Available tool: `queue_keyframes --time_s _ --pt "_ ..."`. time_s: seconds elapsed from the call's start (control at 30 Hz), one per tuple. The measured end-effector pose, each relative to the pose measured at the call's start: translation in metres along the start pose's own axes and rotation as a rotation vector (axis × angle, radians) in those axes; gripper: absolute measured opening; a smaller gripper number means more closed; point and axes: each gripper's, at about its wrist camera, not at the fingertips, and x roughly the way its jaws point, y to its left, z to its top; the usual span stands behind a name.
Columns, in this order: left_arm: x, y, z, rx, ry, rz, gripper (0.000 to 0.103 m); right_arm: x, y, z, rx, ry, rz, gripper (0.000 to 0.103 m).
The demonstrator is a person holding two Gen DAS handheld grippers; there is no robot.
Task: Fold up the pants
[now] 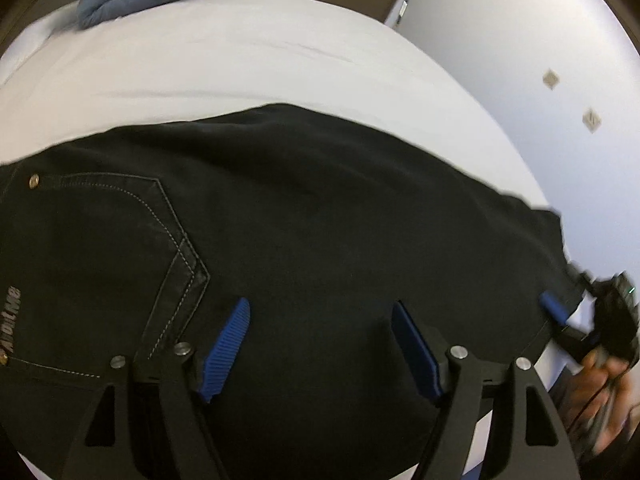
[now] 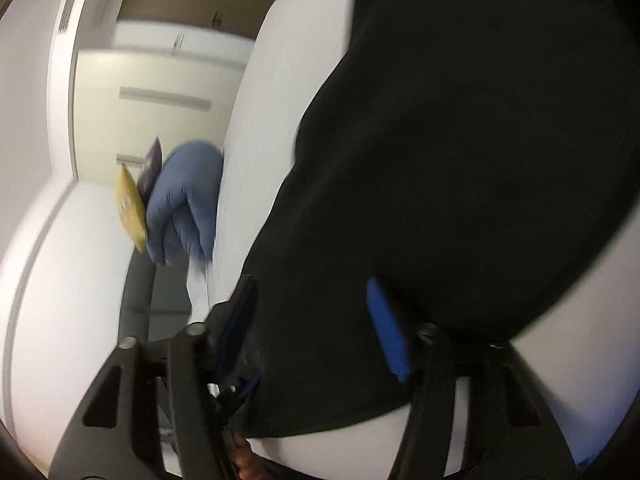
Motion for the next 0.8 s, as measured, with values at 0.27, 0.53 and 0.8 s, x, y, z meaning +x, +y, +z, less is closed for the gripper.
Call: queue_keyframes --time_s 0.27,0.53,0.8 --pt "0.006 -0.026 -0.019 0.087 0.013 0.075 0.081 -0.147 -0.035 0.027 0.170 -0.290 -0.047 0.059" --pt "0.001 -0.035 -0.020 0.047 0.037 0.055 0.081 -0.083 0.093 0.021 -0.424 -0.008 -0.349 0.061" --pt "0.003 -0.042 -0.027 0.084 0.061 0.069 0.081 0.038 0.092 -0.018 -0.870 0.218 -0.818 0.047"
